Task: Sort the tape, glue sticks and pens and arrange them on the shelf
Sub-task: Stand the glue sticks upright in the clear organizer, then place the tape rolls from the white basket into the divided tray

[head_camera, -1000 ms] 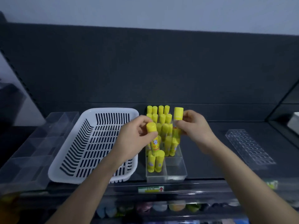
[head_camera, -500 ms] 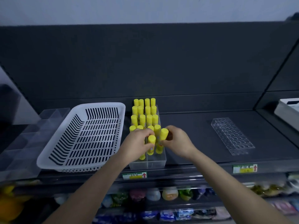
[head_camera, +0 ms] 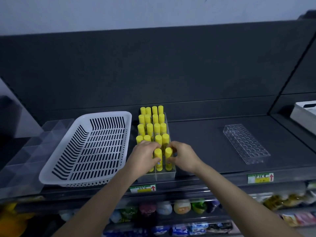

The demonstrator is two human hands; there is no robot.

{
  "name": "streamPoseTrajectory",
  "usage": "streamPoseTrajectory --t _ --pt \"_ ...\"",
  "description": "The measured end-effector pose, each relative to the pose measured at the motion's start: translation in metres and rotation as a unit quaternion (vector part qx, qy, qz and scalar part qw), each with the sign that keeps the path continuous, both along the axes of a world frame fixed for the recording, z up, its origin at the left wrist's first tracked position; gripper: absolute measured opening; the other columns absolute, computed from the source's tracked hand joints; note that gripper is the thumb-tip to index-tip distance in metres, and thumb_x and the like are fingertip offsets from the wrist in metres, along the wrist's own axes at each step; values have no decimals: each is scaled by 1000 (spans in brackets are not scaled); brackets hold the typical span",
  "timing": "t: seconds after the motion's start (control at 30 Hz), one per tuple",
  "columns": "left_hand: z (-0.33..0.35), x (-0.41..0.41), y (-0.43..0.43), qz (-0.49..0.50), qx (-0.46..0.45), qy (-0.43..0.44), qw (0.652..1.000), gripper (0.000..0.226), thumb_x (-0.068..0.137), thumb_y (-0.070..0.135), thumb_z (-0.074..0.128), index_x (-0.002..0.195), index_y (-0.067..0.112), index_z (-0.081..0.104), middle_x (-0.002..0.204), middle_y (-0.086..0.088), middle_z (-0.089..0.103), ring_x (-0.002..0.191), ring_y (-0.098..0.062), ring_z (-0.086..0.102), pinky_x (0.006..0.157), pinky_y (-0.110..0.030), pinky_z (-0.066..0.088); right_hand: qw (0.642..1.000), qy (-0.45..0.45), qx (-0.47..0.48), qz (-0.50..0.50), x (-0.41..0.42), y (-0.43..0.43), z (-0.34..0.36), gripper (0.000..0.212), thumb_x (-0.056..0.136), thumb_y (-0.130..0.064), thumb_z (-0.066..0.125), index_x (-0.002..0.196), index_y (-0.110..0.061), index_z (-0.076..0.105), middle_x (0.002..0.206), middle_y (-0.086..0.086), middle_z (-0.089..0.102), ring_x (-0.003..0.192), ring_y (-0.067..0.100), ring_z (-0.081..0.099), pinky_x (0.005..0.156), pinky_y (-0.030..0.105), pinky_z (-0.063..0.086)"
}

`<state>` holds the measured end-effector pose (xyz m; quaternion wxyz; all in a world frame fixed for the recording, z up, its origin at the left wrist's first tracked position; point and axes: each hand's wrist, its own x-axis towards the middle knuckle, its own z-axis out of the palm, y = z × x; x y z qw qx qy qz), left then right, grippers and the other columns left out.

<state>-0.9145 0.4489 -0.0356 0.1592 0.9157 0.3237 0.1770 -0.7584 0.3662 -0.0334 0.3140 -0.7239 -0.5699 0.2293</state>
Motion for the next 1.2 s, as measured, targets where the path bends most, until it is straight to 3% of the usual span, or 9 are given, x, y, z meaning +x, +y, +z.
streamPoseTrajectory --t 0.17,0.47,0.63,0.8,0.9,1.0,1.07,1.13,1.2 --pt "10 -16 6 13 -12 -71 997 45 83 35 70 124 20 59 113 7 60 110 -8 47 89 -19 35 1000 -1 20 -4 7 1 19 36 76 -2 63 110 -13 62 106 -1 64 99 13 59 84 24 49" --pt "29 -85 47 85 25 -131 987 23 83 9 72 104 2 69 101 -10 67 99 -24 61 89 -29 44 997 22 70 0 -44 46 54 21 81 -5 58 95 -20 65 90 -8 64 85 8 59 69 9 42" --pt "24 -132 84 172 16 -117 978 23 85 10 68 107 5 67 108 -8 65 103 -22 59 93 -30 43 999 -8 33 33 -90 86 45 26 81 -6 57 105 -11 64 94 3 66 88 20 61 74 27 47" --pt "11 -184 126 268 -13 -87 959 37 89 18 65 124 6 59 124 -10 59 109 -20 55 89 -27 40 996 -84 -25 29 -120 124 31 39 85 -10 53 124 -7 52 112 16 60 92 29 59 64 27 40" --pt "0 -210 148 312 -31 -91 945 32 86 13 67 115 2 58 114 -15 60 92 -13 46 78 -27 38 994 -84 -63 21 -129 140 23 27 86 -6 51 112 -6 48 102 18 59 88 33 58 57 28 38" --pt "-13 -225 166 337 -67 -55 938 31 87 14 63 115 5 54 113 -12 56 93 -17 48 77 -27 38 992 -100 -72 3 -136 153 17 13 84 0 48 93 -9 44 95 19 57 79 33 57 46 24 30" --pt "-18 -226 172 325 -78 -39 942 23 88 11 59 111 6 54 104 -6 57 92 -19 53 75 -28 40 991 -113 -72 -17 -138 157 16 15 83 2 47 96 -6 45 97 19 54 74 33 56 47 25 30" --pt "-20 -227 178 312 -80 -36 946 10 89 8 53 98 13 52 92 1 57 83 -17 55 65 -25 40 987 -136 -80 -32 -140 161 15 21 83 5 44 103 -3 45 100 19 52 71 31 51 49 26 31" --pt "-17 -227 185 308 -73 -25 948 12 89 6 48 88 17 50 81 4 57 75 -15 56 55 -21 34 984 -153 -78 -41 -140 163 15 28 82 7 41 108 -2 46 102 20 52 71 29 47 51 28 31"
